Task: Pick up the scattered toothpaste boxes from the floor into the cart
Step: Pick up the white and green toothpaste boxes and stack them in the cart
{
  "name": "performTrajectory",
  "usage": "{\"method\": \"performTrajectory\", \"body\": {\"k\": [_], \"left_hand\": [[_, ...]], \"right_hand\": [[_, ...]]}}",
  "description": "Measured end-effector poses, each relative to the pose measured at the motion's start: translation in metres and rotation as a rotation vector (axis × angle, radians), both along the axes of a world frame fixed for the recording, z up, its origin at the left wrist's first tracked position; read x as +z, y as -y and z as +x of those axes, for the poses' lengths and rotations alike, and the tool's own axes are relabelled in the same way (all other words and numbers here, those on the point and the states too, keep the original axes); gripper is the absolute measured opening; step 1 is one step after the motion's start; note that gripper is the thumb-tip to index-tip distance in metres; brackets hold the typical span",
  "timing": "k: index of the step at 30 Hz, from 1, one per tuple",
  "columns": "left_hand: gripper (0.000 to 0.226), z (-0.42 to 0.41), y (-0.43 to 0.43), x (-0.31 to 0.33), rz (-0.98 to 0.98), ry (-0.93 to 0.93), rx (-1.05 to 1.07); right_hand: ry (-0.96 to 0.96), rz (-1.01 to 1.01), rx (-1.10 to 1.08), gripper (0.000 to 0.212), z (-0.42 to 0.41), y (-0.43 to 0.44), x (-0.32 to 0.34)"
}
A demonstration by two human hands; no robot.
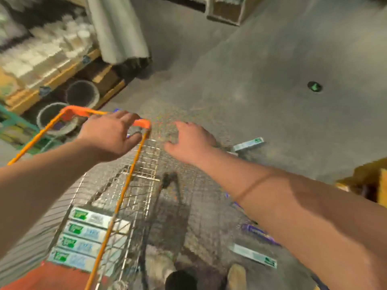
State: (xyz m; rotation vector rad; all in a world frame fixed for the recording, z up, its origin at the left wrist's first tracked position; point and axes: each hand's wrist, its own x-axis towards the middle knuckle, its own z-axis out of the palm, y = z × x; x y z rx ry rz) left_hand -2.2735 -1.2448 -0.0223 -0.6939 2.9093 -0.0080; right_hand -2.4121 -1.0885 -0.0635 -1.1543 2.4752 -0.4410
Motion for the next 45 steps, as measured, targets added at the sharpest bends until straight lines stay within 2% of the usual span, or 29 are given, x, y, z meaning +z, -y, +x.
{"method": "performTrajectory", "body": {"k": [4, 8, 12, 18, 24, 30, 35, 41, 45], "left_hand": [[0.061, -0.073, -0.065, 0.000, -0.030, 0.068, -0.104], [0.070, -0.141, -0.111, -0.022, 0.010, 0.136, -0.175], [0.072, -0.197, -0.131, -0.057, 0.009, 0.232, -0.274], [0.080, -0.292, -0.110, -0.136, 0.030, 0.279, -0.388], [0.086, -0.380, -0.065, -0.231, 0.108, 0.328, -0.459], [0.089, -0.428, -0.026, -0.332, 0.123, 0.369, -0.495], [0.092, -0.466, -0.012, -0.431, 0.110, 0.373, -0.483], [0.099, -0.499, -0.027, -0.600, 0.103, 0.432, -0.538], [0.106, -0.510, -0.041, -0.704, 0.054, 0.448, -0.597]], "right_hand": [[0.025, 0.006, -0.105, 0.063, -0.063, -0.083, 0.002], [0.034, 0.082, -0.172, 0.062, -0.120, -0.136, -0.012], [0.060, 0.114, -0.202, 0.075, -0.167, -0.162, -0.036], [0.002, 0.280, -0.207, 0.083, -0.241, -0.153, -0.093], [-0.022, 0.357, -0.200, 0.086, -0.318, -0.110, -0.163], [-0.103, 0.372, -0.128, 0.090, -0.379, -0.087, -0.259], [-0.078, 0.424, -0.086, 0.089, -0.422, -0.079, -0.365], [-0.085, 0.464, -0.041, 0.080, -0.476, -0.080, -0.533], [-0.093, 0.534, -0.031, 0.091, -0.505, -0.085, -0.632]]}}
